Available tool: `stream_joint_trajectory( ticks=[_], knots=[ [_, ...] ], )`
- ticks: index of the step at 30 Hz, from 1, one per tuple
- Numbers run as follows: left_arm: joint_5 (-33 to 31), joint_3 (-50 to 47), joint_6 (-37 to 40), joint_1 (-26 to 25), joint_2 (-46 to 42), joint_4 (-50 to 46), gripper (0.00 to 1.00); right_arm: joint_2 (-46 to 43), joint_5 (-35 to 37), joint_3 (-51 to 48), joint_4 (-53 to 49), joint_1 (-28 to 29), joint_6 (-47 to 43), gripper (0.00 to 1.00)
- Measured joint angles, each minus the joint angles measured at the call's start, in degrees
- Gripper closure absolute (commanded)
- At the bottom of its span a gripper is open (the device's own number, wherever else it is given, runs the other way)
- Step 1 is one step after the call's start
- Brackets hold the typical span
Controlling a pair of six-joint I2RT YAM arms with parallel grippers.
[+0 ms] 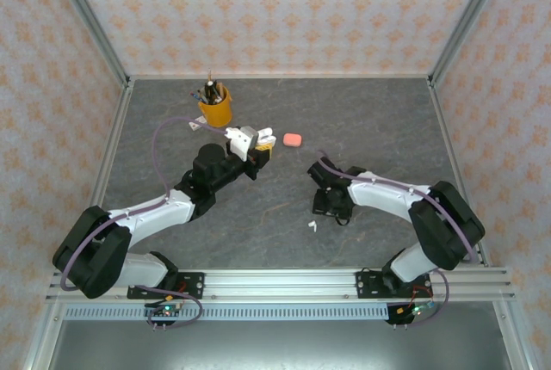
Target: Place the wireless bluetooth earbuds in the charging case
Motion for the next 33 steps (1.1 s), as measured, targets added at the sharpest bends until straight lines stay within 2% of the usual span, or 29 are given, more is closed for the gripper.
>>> stream_joint_trajectory(
  ticks=[4,10,16,24,33],
  knots=[
    [0.0,0.0,-0.02,0.0,0.0,0.02,1.0,-0.09,0.17,1.55,-1.36,0.83,0.66,0.47],
    [0.0,0.0,-0.02,0.0,0.0,0.02,1.0,-3.15,4.61,4.74,-5.88,0.79,2.21,0.45],
    [0.0,0.0,0.0,0.0,0.0,0.02,1.0,-3.96,7.63,6.12,-8.07,0.46,7.54,0.44],
    [-0.04,0.0,0.0,0.0,0.0,0.02,1.0,-3.96,7.5,6.12,-9.2,-0.52,17.94,0.44],
    [-0.02,0.37,0.0,0.0,3.3,1.77,1.0,-4.87,3.76,4.09,-9.42,-5.05,27.36,0.44]
  ],
)
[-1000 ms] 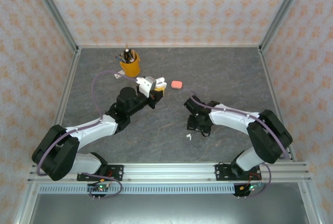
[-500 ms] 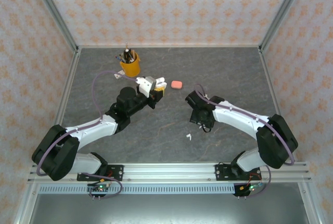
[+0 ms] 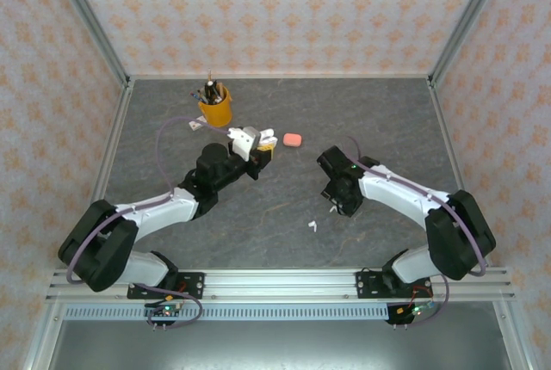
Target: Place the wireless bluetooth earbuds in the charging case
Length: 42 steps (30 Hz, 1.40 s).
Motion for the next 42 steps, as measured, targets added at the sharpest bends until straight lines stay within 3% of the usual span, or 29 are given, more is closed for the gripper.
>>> stream_joint_trajectory(
  ticks=[11,22,42],
  knots=[
    [0.76,1.25,0.0,0.0,3.65,2.03,1.0,2.73,-5.66,-1.25,2.78,-1.09,6.97,0.44],
    [1.62,1.38,0.02,0.0,4.85,3.02,1.0,5.92,-5.86,-1.22,3.67,-2.23,8.02,0.47],
    [3.02,1.62,0.04,0.0,5.88,4.04,1.0,9.09,-5.9,0.04,1.86,-3.8,6.43,0.63]
  ],
)
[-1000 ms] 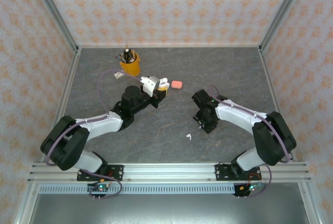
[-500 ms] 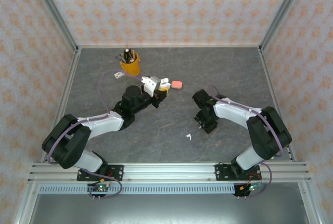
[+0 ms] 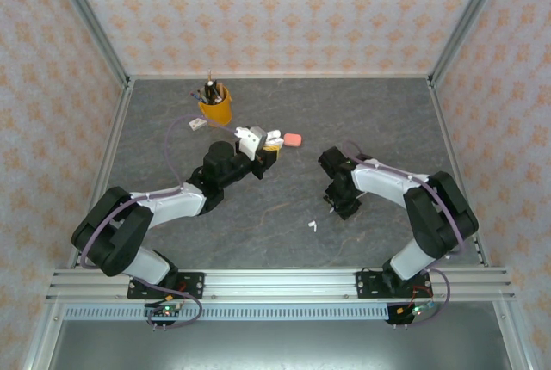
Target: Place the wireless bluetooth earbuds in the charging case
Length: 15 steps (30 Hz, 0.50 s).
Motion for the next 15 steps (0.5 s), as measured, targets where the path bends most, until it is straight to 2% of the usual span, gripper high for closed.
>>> stream_joint_trajectory(
  ticks=[15],
  knots=[
    [0.37,0.96,-0.02,0.0,0.11,0.24,1.0,0.85,-0.02,0.9,-0.17,-0.15,-2.49,0.73]
  ],
)
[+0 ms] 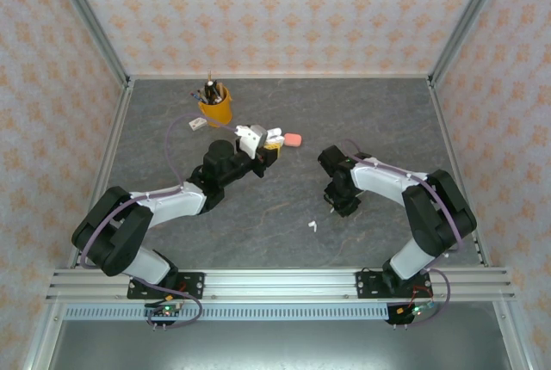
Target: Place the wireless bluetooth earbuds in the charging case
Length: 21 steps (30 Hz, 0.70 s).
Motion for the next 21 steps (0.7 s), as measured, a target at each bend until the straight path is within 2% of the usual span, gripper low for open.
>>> stream_joint_trajectory(
  ticks=[9,21],
  knots=[
    [1.18,0.76,0.0,0.0,0.0,-0.04,1.0,-2.27,0.7,-2.14,2.49,0.0,-5.68,0.74],
    [2.23,0.98,0.04,0.0,-0.96,-0.94,1.0,-17.97,7.41,-10.67,14.14,-0.35,-18.82,0.74]
  ],
)
